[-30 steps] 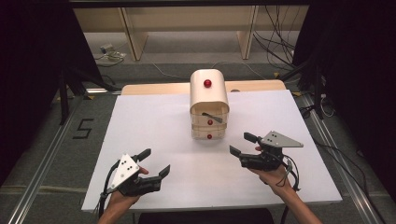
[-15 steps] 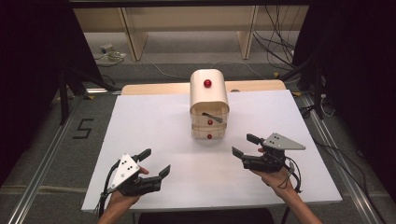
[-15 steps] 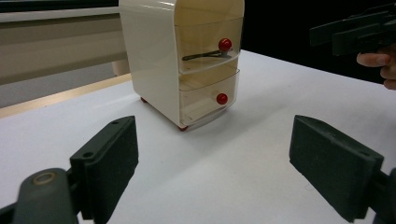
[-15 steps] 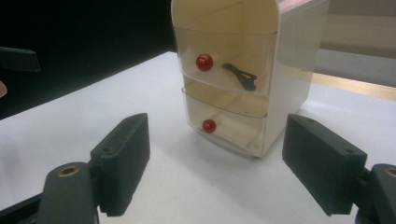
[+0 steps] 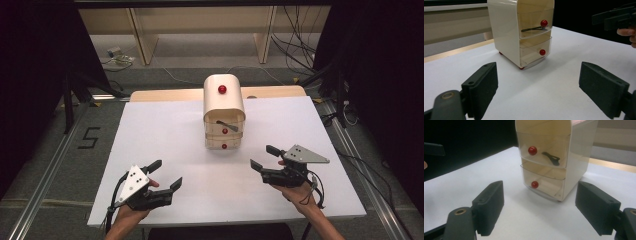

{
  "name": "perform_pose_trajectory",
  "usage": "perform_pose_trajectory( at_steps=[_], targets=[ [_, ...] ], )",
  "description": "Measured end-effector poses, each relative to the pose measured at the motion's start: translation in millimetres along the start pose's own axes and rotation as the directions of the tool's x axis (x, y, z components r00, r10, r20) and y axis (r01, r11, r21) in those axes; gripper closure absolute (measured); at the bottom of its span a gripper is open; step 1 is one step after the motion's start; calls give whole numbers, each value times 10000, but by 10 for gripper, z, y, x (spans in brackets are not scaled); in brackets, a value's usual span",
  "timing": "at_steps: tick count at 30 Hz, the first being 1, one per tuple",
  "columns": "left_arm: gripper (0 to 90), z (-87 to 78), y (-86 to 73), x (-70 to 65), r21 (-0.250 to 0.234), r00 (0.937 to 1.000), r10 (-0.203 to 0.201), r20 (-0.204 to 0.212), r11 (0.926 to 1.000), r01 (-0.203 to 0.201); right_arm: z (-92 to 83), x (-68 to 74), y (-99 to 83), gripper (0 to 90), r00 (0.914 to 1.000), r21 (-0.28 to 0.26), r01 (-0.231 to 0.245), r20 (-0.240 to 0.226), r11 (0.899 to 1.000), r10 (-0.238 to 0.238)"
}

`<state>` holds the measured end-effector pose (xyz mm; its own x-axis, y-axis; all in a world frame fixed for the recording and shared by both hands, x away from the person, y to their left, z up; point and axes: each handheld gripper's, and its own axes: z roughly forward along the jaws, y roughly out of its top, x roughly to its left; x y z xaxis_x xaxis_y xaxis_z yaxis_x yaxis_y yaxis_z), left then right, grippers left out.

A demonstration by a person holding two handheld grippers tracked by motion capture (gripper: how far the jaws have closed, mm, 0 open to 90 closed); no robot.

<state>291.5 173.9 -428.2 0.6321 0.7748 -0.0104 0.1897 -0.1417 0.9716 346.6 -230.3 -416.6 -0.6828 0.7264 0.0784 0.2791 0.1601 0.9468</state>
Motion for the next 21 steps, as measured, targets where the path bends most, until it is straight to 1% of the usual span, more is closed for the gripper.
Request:
perform_pose_trajectory(
  at_steps=[9, 19, 21],
  targets=[
    [154, 1, -2, -3, 2, 10000, -28, 17, 10000, 28, -47, 11, -36, 237, 10000, 7, -21, 29, 10000, 21],
    [153, 9, -5, -5, 56, 10000, 3, 55, 10000, -4, -115, 7, -72, 236, 9997, -54, 148, 193, 9999, -147],
    [153, 10, -5, -5, 51, 10000, -4, 60, 10000, 4, -127, 11, -75, 237, 9998, -77, 113, 188, 9999, -112]
  ],
)
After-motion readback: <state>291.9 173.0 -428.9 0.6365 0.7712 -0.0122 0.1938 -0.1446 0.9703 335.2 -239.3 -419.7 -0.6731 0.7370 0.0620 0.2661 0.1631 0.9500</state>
